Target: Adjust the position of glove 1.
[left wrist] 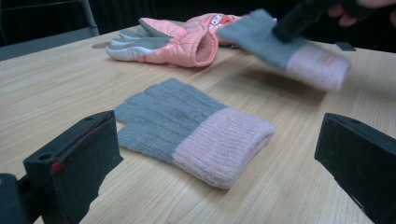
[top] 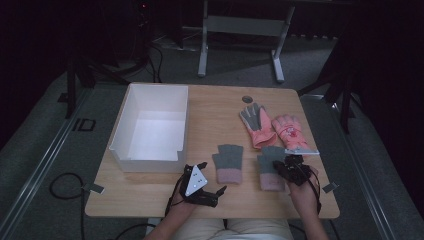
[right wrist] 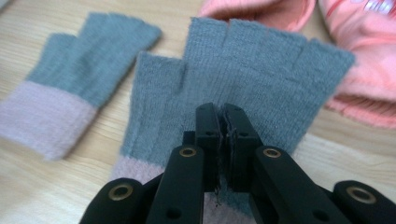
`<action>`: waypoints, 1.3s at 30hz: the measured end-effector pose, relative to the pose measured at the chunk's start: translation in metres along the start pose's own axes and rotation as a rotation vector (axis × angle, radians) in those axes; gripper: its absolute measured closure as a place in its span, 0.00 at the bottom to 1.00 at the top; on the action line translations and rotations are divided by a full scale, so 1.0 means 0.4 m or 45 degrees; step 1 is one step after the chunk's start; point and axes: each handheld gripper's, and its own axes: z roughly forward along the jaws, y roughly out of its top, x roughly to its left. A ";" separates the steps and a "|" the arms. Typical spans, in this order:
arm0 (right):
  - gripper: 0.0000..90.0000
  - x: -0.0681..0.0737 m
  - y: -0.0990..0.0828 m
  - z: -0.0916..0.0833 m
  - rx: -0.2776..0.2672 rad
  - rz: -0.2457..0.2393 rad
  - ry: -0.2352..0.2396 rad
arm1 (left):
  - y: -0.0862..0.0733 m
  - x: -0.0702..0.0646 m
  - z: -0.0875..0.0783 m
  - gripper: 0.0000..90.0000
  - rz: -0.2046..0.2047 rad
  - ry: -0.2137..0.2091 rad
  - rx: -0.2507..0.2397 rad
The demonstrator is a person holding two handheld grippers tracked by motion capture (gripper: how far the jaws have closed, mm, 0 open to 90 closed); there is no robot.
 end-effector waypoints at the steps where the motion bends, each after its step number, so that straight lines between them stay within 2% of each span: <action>1: 0.95 -0.006 -0.004 0.011 0.010 0.012 0.008 | 0.000 0.000 0.000 0.00 -0.001 0.000 0.000; 8: 0.95 -0.037 -0.013 0.066 0.067 0.043 0.011 | 0.000 0.000 0.001 0.00 -0.001 0.001 0.003; 13: 0.93 -0.043 -0.024 0.098 0.100 0.041 -0.001 | 0.000 0.000 0.000 0.00 0.005 0.003 0.004; 17: 0.90 -0.041 -0.027 0.103 0.093 0.009 -0.012 | 0.000 -0.001 0.000 0.00 0.006 0.000 0.003; 19: 0.87 -0.042 -0.029 0.103 0.089 0.020 -0.008 | 0.000 -0.001 0.000 0.00 0.010 0.000 0.004; 22: 0.80 -0.046 -0.029 0.099 0.088 0.031 0.010 | 0.000 -0.001 0.000 0.00 0.009 0.000 0.004; 24: 0.75 -0.053 -0.025 0.090 0.072 0.014 0.037 | 0.000 -0.001 0.000 0.00 0.008 -0.001 0.005; 27: 0.73 -0.071 -0.019 0.066 0.018 -0.035 0.132 | 0.000 0.000 0.000 0.00 0.007 -0.001 0.006; 29: 0.73 -0.084 -0.011 0.052 0.007 -0.096 0.160 | 0.000 -0.001 0.000 0.00 0.007 0.000 0.005; 32: 0.73 -0.101 0.004 0.035 0.020 -0.230 0.211 | 0.000 -0.001 0.000 0.00 0.008 0.000 0.006; 35: 0.72 -0.108 0.015 0.028 0.062 -0.332 0.252 | 0.000 -0.001 0.000 0.00 0.006 0.002 0.004; 37: 0.70 -0.108 0.018 0.028 0.091 -0.386 0.268 | 0.000 -0.002 0.000 0.00 0.007 0.003 0.005; 39: 0.70 -0.107 0.017 0.030 0.103 -0.400 0.272 | 0.000 -0.002 0.000 0.00 0.007 0.006 0.005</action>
